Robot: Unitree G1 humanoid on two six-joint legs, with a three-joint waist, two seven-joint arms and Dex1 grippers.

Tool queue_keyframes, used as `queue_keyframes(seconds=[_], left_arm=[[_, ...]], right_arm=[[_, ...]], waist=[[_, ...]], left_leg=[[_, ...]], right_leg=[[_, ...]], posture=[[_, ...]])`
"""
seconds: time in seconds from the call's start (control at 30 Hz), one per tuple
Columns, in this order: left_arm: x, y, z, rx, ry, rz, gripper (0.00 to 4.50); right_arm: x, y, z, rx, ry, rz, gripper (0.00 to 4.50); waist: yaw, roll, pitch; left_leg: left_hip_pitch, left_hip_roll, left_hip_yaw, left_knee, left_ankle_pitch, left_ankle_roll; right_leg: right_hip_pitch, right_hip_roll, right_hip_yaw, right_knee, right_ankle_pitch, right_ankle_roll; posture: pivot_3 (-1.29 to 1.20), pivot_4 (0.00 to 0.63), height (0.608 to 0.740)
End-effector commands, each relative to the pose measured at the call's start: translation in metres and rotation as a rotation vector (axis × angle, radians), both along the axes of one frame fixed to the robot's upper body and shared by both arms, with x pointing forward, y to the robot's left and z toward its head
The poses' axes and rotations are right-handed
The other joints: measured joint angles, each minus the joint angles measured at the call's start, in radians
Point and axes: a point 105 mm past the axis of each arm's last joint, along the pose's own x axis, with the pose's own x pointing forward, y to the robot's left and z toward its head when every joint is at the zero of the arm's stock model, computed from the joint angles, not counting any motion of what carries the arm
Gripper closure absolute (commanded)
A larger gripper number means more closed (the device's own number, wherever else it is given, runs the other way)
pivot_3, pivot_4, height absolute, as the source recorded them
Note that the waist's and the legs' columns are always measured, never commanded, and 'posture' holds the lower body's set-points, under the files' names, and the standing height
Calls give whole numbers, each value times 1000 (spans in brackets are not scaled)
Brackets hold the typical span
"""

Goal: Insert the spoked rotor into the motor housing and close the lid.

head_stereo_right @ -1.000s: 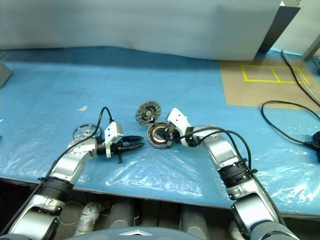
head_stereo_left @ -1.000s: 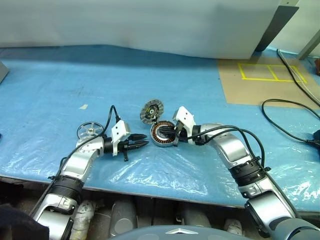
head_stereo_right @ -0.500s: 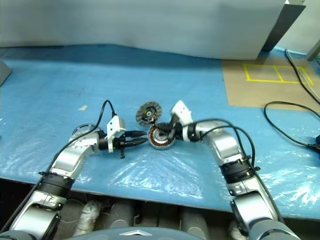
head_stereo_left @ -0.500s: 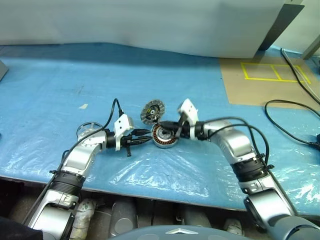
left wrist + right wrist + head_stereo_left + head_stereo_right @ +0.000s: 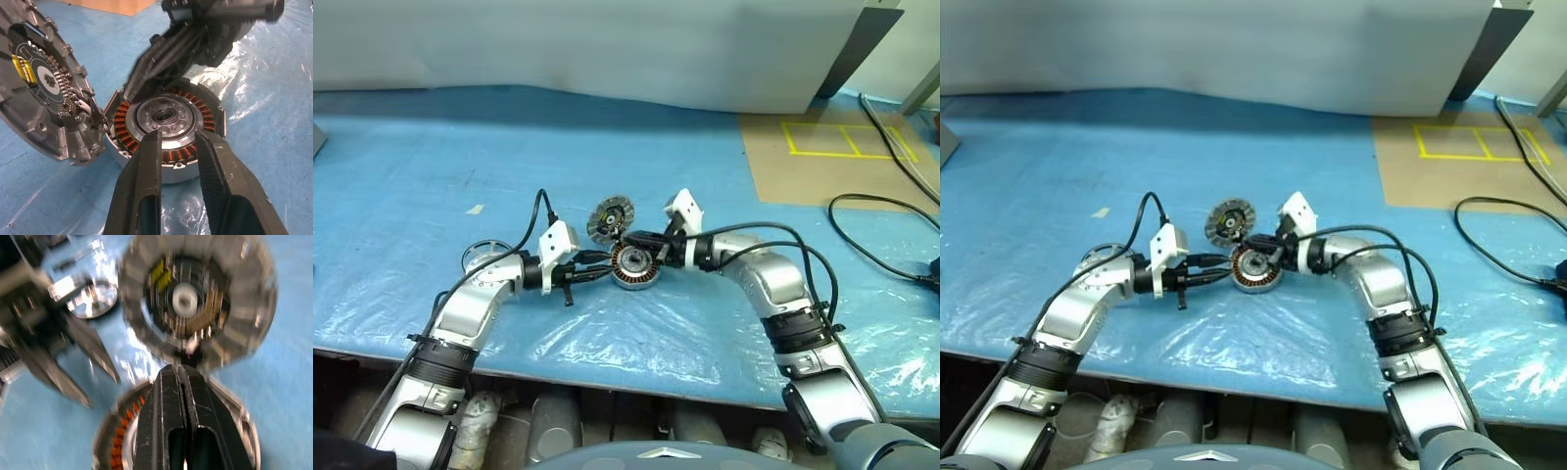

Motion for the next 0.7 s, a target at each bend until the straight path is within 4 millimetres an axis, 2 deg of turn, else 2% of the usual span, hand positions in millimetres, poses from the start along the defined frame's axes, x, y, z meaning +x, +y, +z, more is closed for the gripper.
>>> queue_keyframes(seconds=[0.03,0.1,0.13,0.2,0.23,0.33,0.47,0.6,0.63,0.7], left_arm=[[-2,-2,10,-16,-36,-13,3416],[-1,-1,10,-15,-35,-10,3416],[-1,-1,9,-14,-34,-9,3416],[0,-1,8,-14,-33,-7,3416],[0,-1,6,-14,-32,-5,3416],[1,1,4,-15,-29,-2,3416],[0,2,-2,-14,-24,-4,3416],[2,4,-4,-17,-21,-6,3416],[3,5,-4,-17,-21,-6,3416],[5,7,-4,-17,-21,-6,3416]], right_arm=[[-14,9,-7,-26,19,65,4474],[-18,3,-50,-219,32,63,4474],[-19,-1,-64,-282,32,58,4474],[-22,-13,-85,-375,28,63,4474],[-24,-14,-86,-370,33,68,4474],[-21,-12,-72,-297,33,53,4474],[-7,-10,-41,-161,16,-1,4474],[-3,-5,5,44,16,5,4474],[-2,-4,11,63,14,6,4474],[-3,-3,5,25,14,7,4474]], waist=[[1,0,0],[2,0,0],[3,0,0],[1,1,-1],[0,1,-1],[4,1,-1],[5,1,-1],[3,1,-1],[3,1,-1],[1,1,-1]], left_leg=[[0,0,0,0,0,0],[0,0,0,-1,0,0],[0,0,0,-1,0,0],[-1,-1,0,0,0,0],[1,-1,0,0,0,0],[8,-1,0,-1,0,0],[10,-2,-1,0,-1,1],[6,-2,-1,-1,0,0],[4,-1,-1,0,0,0],[1,0,-1,0,0,0]], right_leg=[[0,0,0,0,0,0],[0,0,-1,0,0,0],[0,0,-1,0,0,0],[0,-1,-1,-1,0,0],[1,-1,0,0,0,0],[8,-1,0,-2,0,1],[12,-3,0,-3,-1,1],[7,-2,0,-2,-1,1],[4,-2,0,-1,0,1],[1,0,0,0,0,1]], posture=[[0,150,740],[0,150,740],[0,150,740],[0,150,740],[0,150,740],[0,150,740],[0,150,740],[0,150,740],[0,150,740],[0,150,740]])
